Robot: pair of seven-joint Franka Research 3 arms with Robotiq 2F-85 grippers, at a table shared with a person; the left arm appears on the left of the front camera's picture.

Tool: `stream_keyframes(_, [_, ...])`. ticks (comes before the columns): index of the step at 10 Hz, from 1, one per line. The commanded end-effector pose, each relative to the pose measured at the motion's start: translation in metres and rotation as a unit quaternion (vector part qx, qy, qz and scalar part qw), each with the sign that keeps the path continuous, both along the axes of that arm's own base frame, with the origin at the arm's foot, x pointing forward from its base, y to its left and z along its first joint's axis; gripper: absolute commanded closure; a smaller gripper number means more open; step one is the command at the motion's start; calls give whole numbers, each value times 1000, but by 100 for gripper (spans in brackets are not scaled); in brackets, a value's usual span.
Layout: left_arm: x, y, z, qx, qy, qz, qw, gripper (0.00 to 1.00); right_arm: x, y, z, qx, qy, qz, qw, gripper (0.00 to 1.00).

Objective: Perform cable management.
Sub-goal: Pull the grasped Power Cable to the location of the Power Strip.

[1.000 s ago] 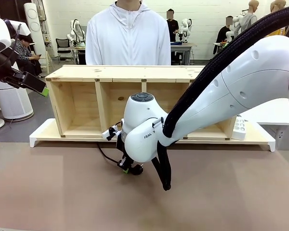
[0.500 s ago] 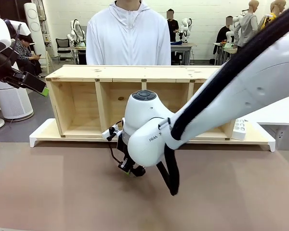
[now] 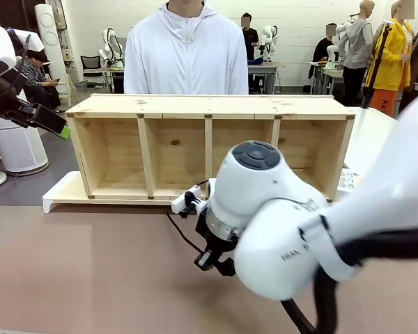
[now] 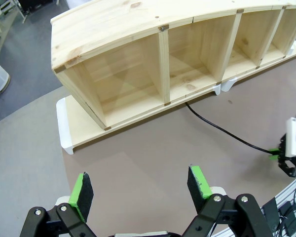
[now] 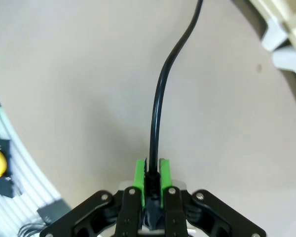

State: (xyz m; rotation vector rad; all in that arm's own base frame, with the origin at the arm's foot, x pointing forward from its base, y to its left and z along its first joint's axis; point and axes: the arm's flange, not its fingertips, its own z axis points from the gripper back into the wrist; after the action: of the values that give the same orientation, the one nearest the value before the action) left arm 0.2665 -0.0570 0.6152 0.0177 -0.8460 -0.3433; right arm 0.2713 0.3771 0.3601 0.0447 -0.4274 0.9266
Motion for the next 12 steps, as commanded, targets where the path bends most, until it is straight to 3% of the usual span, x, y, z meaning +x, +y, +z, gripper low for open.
stream_keyframes(1, [1,0,0,-1,0,1,1000,0,-27,-27,7,24,-31,-48,998,85])
stream_keyframes(3, [1,0,0,-1,0,1,1000,0,-33,-39,10,28,-52,-62,996,85])
stream_keyframes(4, [1,0,0,-1,0,1,1000,0,-16,-20,16,19,-25,-37,999,85])
stream_keyframes(10, [1,0,0,-1,0,1,1000,0,-15,-18,17,19,-28,-42,999,85])
stream_keyframes(12, [1,0,0,-1,0,1,1000,0,-20,-96,49,78,-41,-124,988,85])
